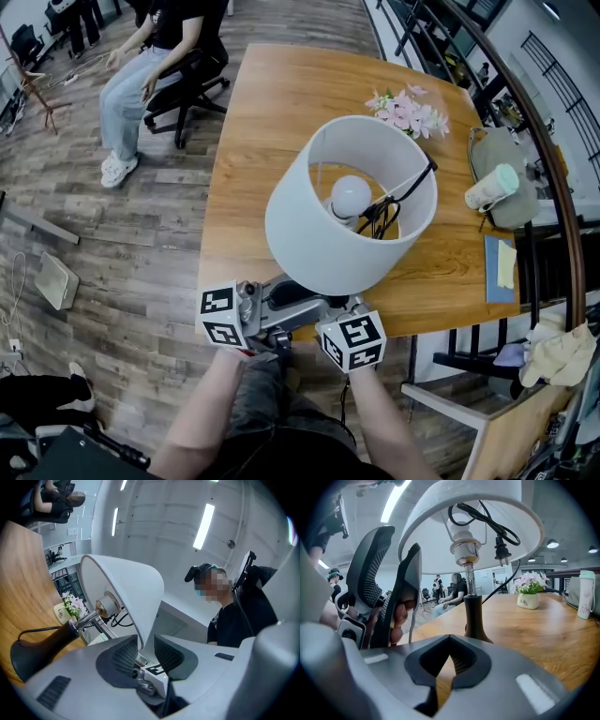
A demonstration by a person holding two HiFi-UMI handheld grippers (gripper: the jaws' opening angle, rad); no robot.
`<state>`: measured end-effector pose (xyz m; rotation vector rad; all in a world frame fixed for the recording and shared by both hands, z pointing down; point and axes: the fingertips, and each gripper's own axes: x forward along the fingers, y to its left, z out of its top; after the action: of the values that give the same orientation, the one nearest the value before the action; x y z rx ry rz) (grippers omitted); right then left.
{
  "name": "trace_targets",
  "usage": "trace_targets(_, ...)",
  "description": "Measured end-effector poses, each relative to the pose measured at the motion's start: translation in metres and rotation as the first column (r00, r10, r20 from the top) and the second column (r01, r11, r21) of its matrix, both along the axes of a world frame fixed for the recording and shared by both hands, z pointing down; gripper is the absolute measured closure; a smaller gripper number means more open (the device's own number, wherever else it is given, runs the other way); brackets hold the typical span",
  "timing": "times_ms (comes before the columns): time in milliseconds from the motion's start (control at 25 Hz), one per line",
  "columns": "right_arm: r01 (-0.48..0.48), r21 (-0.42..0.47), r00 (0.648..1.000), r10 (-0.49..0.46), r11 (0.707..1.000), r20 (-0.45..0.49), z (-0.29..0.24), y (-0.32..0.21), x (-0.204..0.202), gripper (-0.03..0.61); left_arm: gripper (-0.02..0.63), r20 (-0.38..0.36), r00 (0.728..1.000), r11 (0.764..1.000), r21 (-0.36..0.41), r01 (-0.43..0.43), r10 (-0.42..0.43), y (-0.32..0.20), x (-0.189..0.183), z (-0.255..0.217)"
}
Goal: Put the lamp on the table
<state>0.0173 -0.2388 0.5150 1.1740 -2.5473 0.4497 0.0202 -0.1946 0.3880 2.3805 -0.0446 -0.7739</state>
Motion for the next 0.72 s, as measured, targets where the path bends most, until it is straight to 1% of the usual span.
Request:
trace_targets(400,0.007,-0.006,1.0,-0.007,1.0,-0.001,0.004,0.004,-0.003,0.571,0.526,0.051,0.999,1.0,-0.022,0.008,-0.007,0.005,-0.001,0.016)
trace_targets(600,0.007,-0.003,1.0,-0.007,1.0,0.001,0.003,0.008,-0.004,0.571,0.527,0.112,0.993,0.998,-0.037,0.043,-0.038,0.005,-0.003,0.027)
trace_targets(640,0.007,-0.002,1.0,-0.007,1.0,0.001,0.003,0.009,-0.005,0.571,0.543,0.126,0.991,0.998,-0.037,0.055,-0.05,0.005,-0.004,0.029)
trace_targets(720,0.006,-0.001,1.0,-0.006,1.0,0.004,0.003,0.011,-0.005,0.571,0.6,0.148,0.986,0.996,-0.036,0.083,-0.077,0.004,-0.006,0.033)
